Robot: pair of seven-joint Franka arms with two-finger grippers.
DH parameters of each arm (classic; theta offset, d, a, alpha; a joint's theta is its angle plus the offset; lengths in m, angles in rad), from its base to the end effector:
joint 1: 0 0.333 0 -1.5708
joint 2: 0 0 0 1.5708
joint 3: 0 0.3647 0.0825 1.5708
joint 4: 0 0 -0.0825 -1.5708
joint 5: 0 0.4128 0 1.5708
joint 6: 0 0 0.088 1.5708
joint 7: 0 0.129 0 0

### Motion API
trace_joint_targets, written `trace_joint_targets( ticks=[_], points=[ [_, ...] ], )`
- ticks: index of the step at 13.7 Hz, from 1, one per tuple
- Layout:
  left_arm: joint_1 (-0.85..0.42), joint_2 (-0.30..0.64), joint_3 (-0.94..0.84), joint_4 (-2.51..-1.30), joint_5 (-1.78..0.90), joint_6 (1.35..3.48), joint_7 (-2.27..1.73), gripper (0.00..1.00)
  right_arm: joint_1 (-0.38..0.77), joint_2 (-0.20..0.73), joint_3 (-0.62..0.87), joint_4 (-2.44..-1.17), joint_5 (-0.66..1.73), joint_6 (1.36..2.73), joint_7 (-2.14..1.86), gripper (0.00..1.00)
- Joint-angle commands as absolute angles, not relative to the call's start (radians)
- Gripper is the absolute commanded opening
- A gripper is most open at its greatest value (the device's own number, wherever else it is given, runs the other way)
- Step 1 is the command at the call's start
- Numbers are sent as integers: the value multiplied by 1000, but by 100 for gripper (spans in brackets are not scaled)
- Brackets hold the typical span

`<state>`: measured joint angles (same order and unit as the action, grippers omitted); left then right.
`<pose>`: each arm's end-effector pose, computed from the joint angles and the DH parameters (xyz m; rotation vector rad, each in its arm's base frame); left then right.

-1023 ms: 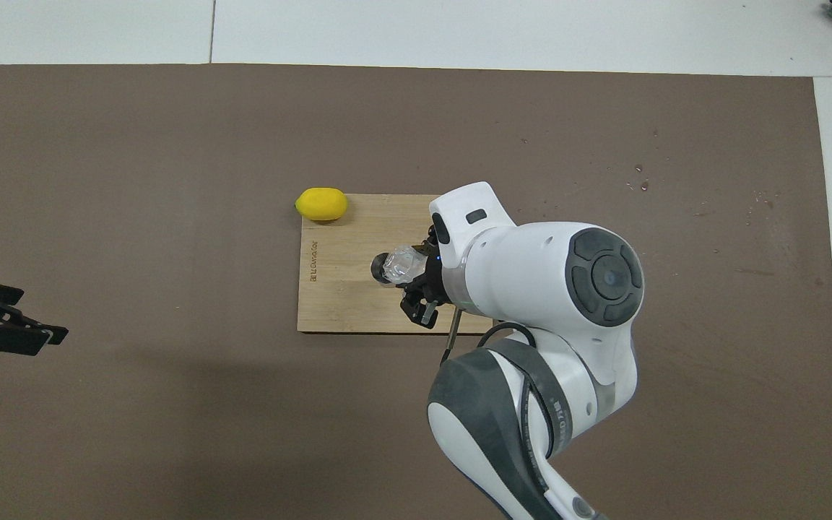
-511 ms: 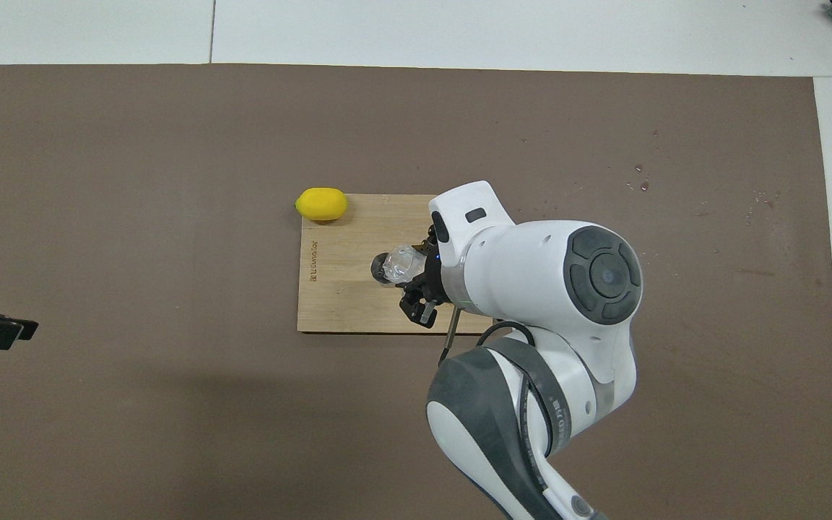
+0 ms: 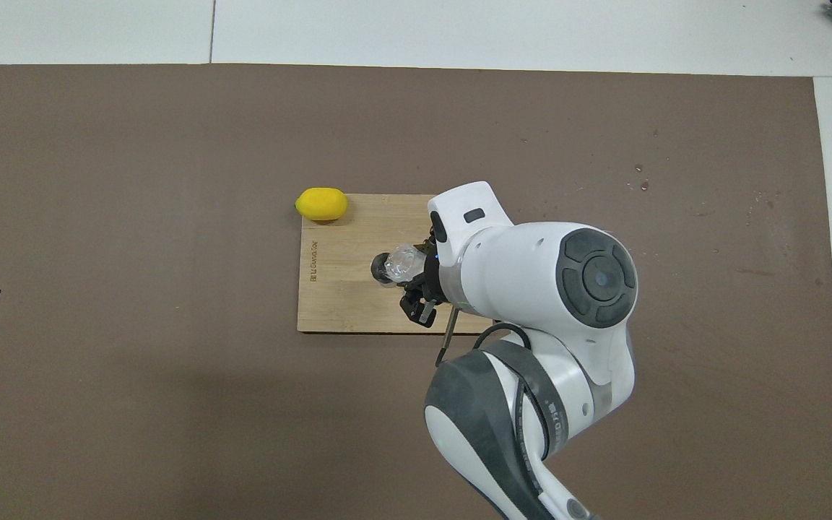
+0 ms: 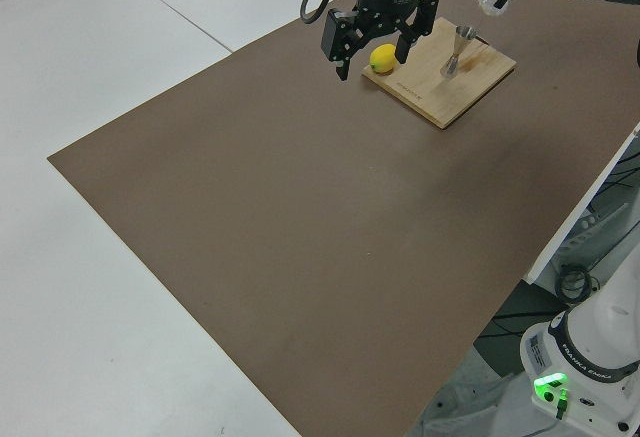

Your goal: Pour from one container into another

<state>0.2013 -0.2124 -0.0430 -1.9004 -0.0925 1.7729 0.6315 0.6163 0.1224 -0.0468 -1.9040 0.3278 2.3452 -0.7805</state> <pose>0.5175 0.0703 0.6197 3.0129 -0.7021 0.1701 0.5483 0.3641 0.4839 -2.4031 -1.5721 -0.4980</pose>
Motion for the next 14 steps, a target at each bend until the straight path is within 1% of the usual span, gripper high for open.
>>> trace_joint_targets(
  ticks=[1,5,7,9,13,14],
  points=[
    [192,-202,-46,-1888,-72,1802,618,100,621,137,-48,-1876,302,2342,-749,0],
    [195,-209,-44,-1885,-72,1802,610,100,607,149,-44,-1881,321,2356,-762,0],
    [201,-207,-44,-1884,-72,1819,606,100,607,147,-43,-1907,398,2439,-805,0],
    [198,-209,-44,-1885,-72,1809,591,100,604,146,-44,-1922,484,2471,-905,0],
    [209,-207,-44,-1881,-71,1819,352,100,604,141,-44,-1960,607,2563,-989,0],
    [207,-206,-44,-1876,-71,1819,289,100,604,141,-44,-1962,651,2565,-1027,0]
  ],
)
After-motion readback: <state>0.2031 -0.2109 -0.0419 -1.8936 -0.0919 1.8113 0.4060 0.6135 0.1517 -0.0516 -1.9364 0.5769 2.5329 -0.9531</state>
